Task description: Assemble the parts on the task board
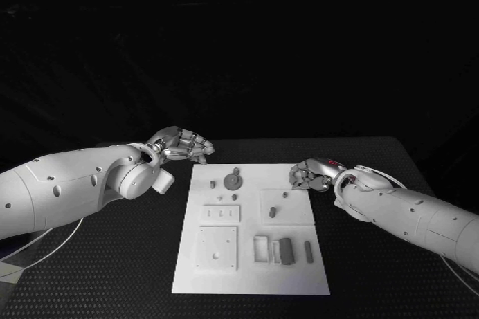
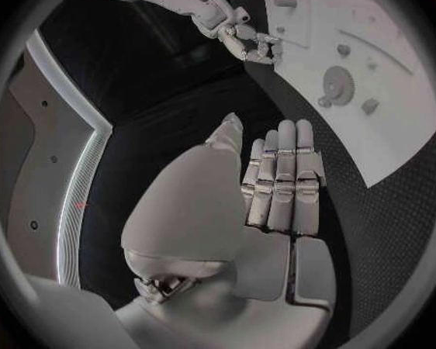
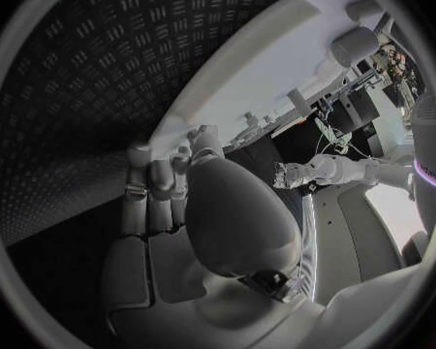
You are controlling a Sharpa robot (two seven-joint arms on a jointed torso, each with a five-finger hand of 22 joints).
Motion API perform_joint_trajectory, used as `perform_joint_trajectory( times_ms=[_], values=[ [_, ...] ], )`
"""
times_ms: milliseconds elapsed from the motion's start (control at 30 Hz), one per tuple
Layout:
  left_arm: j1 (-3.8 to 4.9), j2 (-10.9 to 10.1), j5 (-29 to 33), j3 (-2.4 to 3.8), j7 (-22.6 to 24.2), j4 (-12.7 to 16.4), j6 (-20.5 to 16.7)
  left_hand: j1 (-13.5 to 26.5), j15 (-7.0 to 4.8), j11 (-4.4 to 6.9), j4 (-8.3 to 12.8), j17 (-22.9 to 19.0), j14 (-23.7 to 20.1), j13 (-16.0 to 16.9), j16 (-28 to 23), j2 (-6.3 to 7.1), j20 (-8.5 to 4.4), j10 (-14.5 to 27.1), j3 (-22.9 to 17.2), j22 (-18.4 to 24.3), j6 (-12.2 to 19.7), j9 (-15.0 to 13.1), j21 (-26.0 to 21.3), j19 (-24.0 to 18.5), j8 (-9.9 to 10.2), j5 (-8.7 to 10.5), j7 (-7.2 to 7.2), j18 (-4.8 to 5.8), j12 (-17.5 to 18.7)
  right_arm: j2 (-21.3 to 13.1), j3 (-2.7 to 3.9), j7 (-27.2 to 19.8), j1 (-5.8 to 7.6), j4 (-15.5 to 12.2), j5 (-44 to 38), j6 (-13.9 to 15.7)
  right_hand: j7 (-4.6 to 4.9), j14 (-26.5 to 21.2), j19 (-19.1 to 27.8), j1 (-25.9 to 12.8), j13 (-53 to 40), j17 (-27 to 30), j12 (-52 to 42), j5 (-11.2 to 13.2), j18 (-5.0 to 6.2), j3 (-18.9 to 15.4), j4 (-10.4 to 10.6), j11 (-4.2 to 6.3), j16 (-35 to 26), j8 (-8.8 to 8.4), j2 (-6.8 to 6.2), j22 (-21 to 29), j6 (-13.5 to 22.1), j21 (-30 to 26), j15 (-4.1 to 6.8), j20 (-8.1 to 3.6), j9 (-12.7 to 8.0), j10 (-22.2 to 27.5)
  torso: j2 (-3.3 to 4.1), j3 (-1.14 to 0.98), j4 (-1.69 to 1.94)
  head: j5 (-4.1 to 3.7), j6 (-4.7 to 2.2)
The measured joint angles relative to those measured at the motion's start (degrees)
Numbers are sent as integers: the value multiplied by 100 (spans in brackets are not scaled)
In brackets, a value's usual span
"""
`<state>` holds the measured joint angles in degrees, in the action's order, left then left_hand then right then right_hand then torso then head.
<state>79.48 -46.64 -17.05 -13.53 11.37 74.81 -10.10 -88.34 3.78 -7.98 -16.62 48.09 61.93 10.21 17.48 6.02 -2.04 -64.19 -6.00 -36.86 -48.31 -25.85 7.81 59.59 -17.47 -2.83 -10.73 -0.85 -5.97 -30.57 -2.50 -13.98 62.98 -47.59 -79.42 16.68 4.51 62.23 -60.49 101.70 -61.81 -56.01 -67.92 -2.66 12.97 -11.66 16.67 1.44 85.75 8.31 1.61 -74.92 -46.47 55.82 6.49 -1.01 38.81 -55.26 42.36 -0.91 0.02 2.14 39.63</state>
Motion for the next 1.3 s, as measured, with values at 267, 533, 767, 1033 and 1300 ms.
perform_joint_trajectory(
  times_ms=[267,533,767,1033,1300],
  values=[
    [0,0,0,0,-1,-3,0,0,-20,0,0,-1,20,-1,0,0,0,0,0,0,0,0,0,0,0,0,0,0,0,5,0,-15,13,6,-4,0,16,-34,31,0,-4,-7,-25,0,4,0,0,1,28,21,1,0,-55,34,2,-11,12,40,-2,-3,3,-4,7],
    [0,3,-1,0,-2,-4,0,0,-20,0,0,5,20,-1,0,0,0,0,0,1,0,0,0,0,0,0,0,0,0,20,0,-30,14,24,-5,1,30,-44,32,-7,-20,-13,-46,0,7,0,0,0,51,44,7,1,-99,34,-6,-10,25,41,-4,-7,-1,4,12],
    [0,4,-1,0,-2,-5,0,0,-20,0,0,4,20,0,0,0,0,0,0,1,0,0,0,0,0,0,0,0,0,27,0,-38,22,27,-5,1,42,-56,33,-6,-32,-18,-68,0,9,0,0,-20,51,45,7,1,-111,54,-16,-9,31,61,-4,-7,3,5,12],
    [0,0,-2,0,-3,-2,0,0,-21,0,0,10,20,3,0,0,0,0,0,2,0,0,0,0,0,0,0,0,0,32,0,-43,27,33,-5,3,57,-78,53,-6,-37,-18,-101,0,14,-1,1,-41,77,120,8,2,-265,67,-11,11,67,82,-4,-5,2,7,6],
    [0,-3,-2,0,-4,-1,0,0,-21,0,0,9,20,3,-22,0,0,0,0,-3,0,0,0,0,0,0,0,0,0,35,-1,-43,30,41,-13,8,82,-120,82,8,-52,-17,-136,0,26,-1,1,-92,117,227,22,2,-485,100,-40,1,113,133,-4,-3,3,8,5]
  ],
)
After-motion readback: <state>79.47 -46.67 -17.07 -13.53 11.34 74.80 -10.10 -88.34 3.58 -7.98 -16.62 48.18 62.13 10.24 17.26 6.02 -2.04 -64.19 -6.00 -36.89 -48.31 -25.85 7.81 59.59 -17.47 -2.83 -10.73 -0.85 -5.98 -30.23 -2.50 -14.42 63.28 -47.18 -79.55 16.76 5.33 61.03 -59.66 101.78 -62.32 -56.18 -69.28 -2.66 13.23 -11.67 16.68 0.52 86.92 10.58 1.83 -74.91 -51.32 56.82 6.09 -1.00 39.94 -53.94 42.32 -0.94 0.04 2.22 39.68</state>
